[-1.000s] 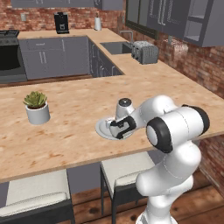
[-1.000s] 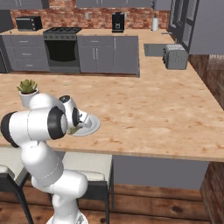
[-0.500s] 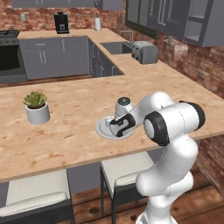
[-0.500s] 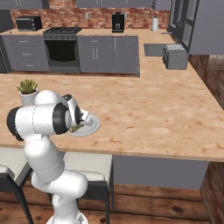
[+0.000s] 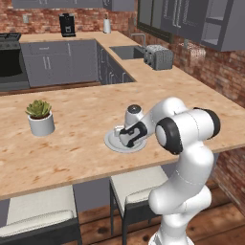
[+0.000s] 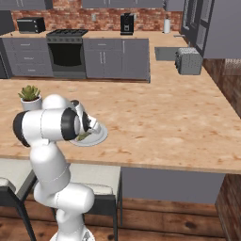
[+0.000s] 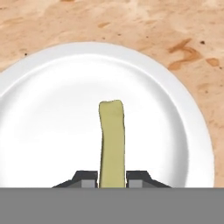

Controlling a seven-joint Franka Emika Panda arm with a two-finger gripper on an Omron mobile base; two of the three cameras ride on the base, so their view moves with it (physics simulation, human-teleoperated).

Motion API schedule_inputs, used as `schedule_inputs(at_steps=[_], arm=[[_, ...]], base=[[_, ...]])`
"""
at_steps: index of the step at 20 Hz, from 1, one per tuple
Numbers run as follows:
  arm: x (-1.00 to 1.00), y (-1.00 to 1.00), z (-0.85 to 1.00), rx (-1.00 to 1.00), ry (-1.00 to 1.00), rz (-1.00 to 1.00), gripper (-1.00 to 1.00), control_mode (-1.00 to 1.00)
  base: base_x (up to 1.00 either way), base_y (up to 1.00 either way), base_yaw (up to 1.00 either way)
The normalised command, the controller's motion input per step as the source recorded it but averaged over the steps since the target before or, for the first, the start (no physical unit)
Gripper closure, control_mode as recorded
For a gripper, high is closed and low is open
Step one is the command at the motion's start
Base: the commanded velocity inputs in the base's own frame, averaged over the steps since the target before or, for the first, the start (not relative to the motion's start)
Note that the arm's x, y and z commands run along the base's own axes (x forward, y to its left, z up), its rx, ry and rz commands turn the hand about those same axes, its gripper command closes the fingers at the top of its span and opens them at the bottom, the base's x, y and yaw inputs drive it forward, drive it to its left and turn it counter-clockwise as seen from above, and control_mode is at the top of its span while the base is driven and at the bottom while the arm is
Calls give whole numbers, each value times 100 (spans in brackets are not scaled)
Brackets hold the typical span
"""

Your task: Retrieve the butter from the fridge and place it on a plate on the dining table. Then retrieve the butter knife by the fridge and place it near the plate.

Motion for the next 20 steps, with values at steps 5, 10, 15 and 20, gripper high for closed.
schedule_inputs(at_steps=[5,10,15,20], arm=[[0,0,-16,0,-4,0,100,-100],[0,0,-20,0,-6,0,100,-100],[0,0,-8,0,-2,0,100,-100],[4,0,-1,0,0,0,100,-100]], base=[[0,0,0],[0,0,0],[0,0,0],[0,0,0]])
